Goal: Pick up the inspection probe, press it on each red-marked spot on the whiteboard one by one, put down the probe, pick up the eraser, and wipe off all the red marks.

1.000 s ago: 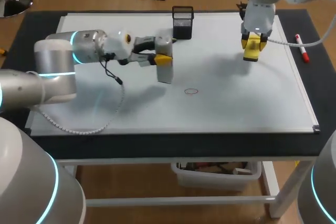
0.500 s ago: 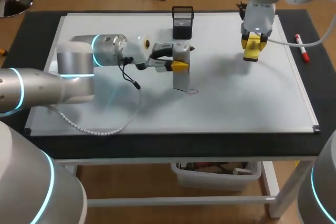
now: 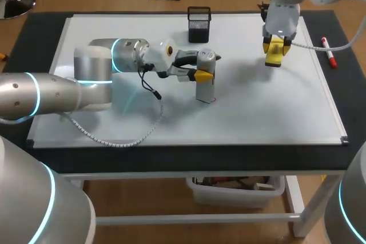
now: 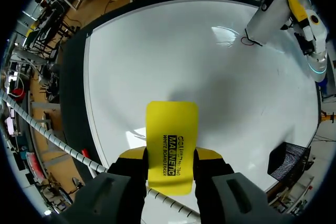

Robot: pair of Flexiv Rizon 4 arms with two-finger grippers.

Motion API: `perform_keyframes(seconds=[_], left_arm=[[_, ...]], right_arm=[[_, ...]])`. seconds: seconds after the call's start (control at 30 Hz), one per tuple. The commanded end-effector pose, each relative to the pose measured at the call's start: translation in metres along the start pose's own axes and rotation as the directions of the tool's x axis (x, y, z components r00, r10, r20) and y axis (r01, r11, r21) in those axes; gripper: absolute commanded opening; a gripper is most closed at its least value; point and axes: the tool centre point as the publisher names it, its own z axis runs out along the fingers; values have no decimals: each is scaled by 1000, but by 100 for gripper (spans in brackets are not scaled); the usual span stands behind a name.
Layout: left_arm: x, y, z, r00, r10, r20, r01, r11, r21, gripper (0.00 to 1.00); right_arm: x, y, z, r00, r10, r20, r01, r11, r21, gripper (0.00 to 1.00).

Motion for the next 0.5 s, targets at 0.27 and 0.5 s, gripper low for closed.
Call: perform_keyframes(seconds=[0.27,0.5], left_arm=[[-8,9,5,999,-17,-31,17,1000,1,0],[-10,11,3,999,-30,-23,30,1000,-5,0]], right_arm=[[1,0,-1,1000,-2,-2,2,1000,2,0],[1,0,-1,1000,-2,-2,2,1000,2,0]])
